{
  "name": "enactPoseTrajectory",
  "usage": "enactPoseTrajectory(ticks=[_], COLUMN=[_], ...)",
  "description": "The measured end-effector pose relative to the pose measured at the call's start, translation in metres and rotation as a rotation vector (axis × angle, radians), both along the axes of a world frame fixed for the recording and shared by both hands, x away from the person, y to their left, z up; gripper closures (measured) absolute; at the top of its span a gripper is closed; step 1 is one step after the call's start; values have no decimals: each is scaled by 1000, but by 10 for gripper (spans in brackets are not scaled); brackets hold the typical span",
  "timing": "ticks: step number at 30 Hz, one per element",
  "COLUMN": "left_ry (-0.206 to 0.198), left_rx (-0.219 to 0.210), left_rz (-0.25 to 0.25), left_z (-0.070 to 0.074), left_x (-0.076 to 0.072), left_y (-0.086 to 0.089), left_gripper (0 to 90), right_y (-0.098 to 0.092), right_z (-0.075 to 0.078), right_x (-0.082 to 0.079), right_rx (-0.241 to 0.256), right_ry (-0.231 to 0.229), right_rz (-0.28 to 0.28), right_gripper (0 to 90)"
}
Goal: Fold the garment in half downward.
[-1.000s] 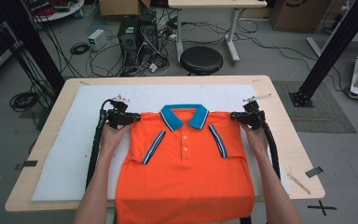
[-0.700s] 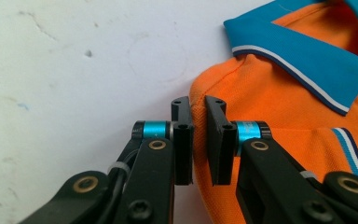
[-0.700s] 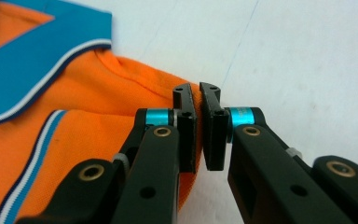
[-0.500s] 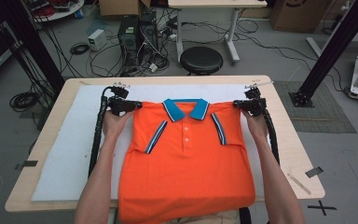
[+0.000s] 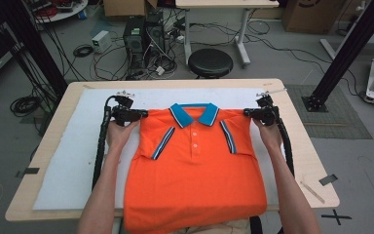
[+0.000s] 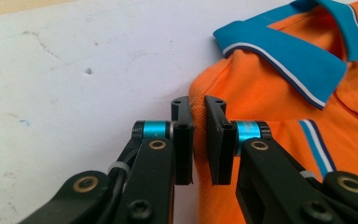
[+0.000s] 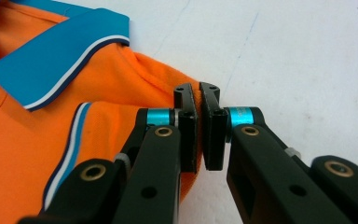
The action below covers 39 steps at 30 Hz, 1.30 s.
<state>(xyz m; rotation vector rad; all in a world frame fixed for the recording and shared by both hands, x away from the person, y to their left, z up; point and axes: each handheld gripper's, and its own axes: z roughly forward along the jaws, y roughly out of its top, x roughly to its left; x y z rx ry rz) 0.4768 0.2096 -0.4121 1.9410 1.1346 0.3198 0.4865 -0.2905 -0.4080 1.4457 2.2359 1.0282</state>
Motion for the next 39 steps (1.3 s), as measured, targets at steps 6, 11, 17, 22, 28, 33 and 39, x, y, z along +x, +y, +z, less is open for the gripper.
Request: enactPoseTrajectory(ticks=[6, 11, 17, 22, 28, 33, 39], left_ry=[-8, -19, -29, -56, -79, -79, -69], left_rx=[10, -10, -10, -18, -30, -46, -17], left_rz=[-35, -46, -57, -68, -88, -112, -125], left_z=[-5, -9, -14, -9, -5, -5, -12], left_x=[-18, -33, -45, -60, -85, -109, -132], left_y=[1, 2, 1, 1, 3, 5, 7], left_gripper=[819, 819, 819, 819, 819, 819, 819], right_y=[-1, -3, -4, -2, -6, -10, -15], right_z=[-5, -7, -8, -5, -3, -10, -16], right_x=[-19, -39, -54, -63, -90, -118, -144], right_rx=[-9, 11, 14, 8, 28, 60, 76], right_ry=[0, -9, -23, -29, -52, -61, -58], right_rz=[34, 51, 67, 83, 98, 113, 126], right_gripper=[876, 876, 876, 874, 874, 874, 874])
